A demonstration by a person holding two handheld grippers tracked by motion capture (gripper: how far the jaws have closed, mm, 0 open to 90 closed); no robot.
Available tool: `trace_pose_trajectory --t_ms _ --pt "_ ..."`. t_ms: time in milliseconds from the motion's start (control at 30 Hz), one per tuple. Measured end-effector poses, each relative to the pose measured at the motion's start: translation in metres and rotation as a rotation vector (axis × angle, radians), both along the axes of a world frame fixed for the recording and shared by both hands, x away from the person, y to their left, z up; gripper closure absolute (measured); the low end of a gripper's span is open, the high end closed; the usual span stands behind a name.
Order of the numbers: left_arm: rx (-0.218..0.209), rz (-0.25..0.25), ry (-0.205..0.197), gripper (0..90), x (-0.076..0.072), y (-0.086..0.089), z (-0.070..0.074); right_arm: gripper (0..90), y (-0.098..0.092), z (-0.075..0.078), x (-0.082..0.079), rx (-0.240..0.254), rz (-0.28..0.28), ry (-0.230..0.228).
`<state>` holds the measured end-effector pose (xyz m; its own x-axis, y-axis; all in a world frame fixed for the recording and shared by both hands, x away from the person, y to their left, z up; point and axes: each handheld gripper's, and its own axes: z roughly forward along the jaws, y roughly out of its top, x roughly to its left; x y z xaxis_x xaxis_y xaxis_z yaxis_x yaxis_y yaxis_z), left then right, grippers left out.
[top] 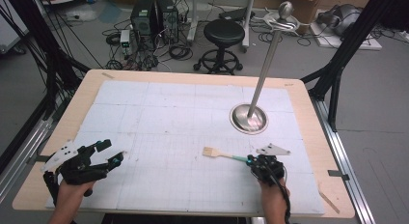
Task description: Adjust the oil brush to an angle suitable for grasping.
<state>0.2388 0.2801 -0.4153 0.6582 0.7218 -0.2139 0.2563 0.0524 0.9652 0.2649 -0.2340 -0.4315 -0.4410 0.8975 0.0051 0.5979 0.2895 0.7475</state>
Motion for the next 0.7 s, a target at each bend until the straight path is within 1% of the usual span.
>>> trace_pose_trajectory --t_ms 33,67,100,200,267,300,333,400,433,533,667,700 --pt "0.002 0.001 -0.002 24.4 0.000 0.001 0.000 87.9 0.000 0.000 0.000 0.000 0.000 0.000" --pt "0.002 0.000 -0.003 24.5 0.000 0.001 0.000 87.9 0.008 0.000 0.004 0.008 0.018 -0.005" --pt "0.002 -0.001 -0.003 24.5 0.000 0.001 0.000 87.8 0.025 0.000 0.014 0.011 0.037 0.000" --pt "-0.002 0.000 0.002 24.5 0.001 0.002 0.000 87.8 0.046 -0.001 0.027 0.004 0.066 0.002" --pt "0.000 0.002 0.001 24.5 0.001 0.003 -0.001 87.5 0.057 -0.002 0.035 -0.004 0.078 0.019" --pt "0.000 0.002 0.001 24.5 0.001 0.003 -0.001 87.5 0.057 -0.002 0.035 -0.004 0.078 0.019" --pt "-0.001 0.002 0.002 24.5 0.001 0.003 -0.001 87.5 0.063 -0.004 0.042 -0.016 0.083 0.038" --pt "0.000 -0.002 0.002 24.6 0.001 0.003 -0.001 87.5 0.066 -0.008 0.046 -0.012 0.087 0.055" --pt "0.000 -0.002 0.002 24.5 0.001 0.003 -0.001 87.5 0.066 -0.008 0.046 -0.012 0.087 0.055" --pt "0.000 -0.003 0.006 24.6 0.001 0.002 -0.001 88.2 0.066 -0.009 0.045 0.021 0.089 0.081" --pt "0.001 -0.004 0.008 24.6 0.001 0.002 -0.001 88.9 0.068 -0.008 0.040 0.031 0.140 0.101" --pt "0.002 -0.003 0.006 24.6 0.001 0.002 -0.001 88.9 0.068 -0.008 0.040 0.031 0.140 0.101"
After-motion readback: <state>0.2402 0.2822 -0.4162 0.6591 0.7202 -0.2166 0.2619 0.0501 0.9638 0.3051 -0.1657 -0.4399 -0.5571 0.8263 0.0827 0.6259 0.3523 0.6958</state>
